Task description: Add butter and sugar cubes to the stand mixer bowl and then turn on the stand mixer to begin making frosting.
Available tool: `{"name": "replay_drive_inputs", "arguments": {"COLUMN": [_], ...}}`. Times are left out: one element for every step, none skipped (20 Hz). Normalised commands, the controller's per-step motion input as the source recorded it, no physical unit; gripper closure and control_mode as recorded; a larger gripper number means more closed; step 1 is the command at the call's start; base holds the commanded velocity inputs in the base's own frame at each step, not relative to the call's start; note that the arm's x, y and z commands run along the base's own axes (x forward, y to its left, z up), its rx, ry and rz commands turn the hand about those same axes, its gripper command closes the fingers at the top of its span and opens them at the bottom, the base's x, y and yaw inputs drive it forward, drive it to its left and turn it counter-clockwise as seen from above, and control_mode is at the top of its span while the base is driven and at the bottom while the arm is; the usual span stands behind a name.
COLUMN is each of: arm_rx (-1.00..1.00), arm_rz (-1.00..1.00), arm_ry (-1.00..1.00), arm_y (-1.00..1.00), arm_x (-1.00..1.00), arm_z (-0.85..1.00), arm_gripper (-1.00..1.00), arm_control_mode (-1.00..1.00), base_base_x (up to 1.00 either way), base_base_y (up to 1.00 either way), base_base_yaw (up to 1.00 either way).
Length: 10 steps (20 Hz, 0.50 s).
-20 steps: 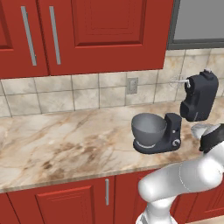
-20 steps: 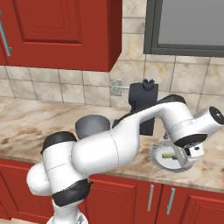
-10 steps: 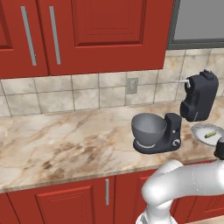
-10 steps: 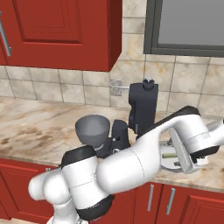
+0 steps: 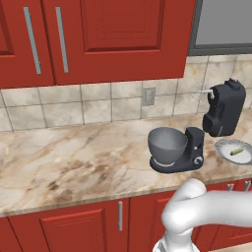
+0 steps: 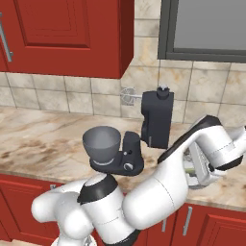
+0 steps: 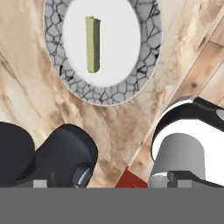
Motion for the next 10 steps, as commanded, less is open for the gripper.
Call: {"name": "replay_drive_inputs", "arguments": {"arm_rx": [0.0,0.0,0.0,0.0,0.0,0.0,0.0,0.0,0.0,0.0], "arm_rz": [-0.15,-0.17,-0.2,-0.22,-0.23,-0.22,-0.22,-0.21,-0.21,-0.19], "arm_ry": [0.16,0.18,0.2,0.21,0.21,0.2,0.19,0.18,0.17,0.14], "arm_y": [0.34,0.31,0.21,0.13,0.16,0.13,0.09,0.09,0.08,0.1], "arm_x": [0.0,0.0,0.0,0.0,0.0,0.02,0.05,0.09,0.1,0.1], "arm_z": [-0.24,-0.24,-0.26,-0.29,-0.29,-0.29,-0.25,-0.21,-0.18,-0.15], "arm_gripper": [-1.0,-1.0,-1.0,-1.0,-1.0,-1.0,-1.0,-1.0,-1.0,-1.0], "arm_control_mode": [-1.0,-1.0,-1.0,-1.0,-1.0,-1.0,-1.0,-1.0,-1.0,-1.0], "base_base_x": [0.0,0.0,0.0,0.0,0.0,0.0,0.0,0.0,0.0,0.0], "base_base_y": [0.0,0.0,0.0,0.0,0.0,0.0,0.0,0.0,0.0,0.0], "base_base_yaw": [0.0,0.0,0.0,0.0,0.0,0.0,0.0,0.0,0.0,0.0]}}
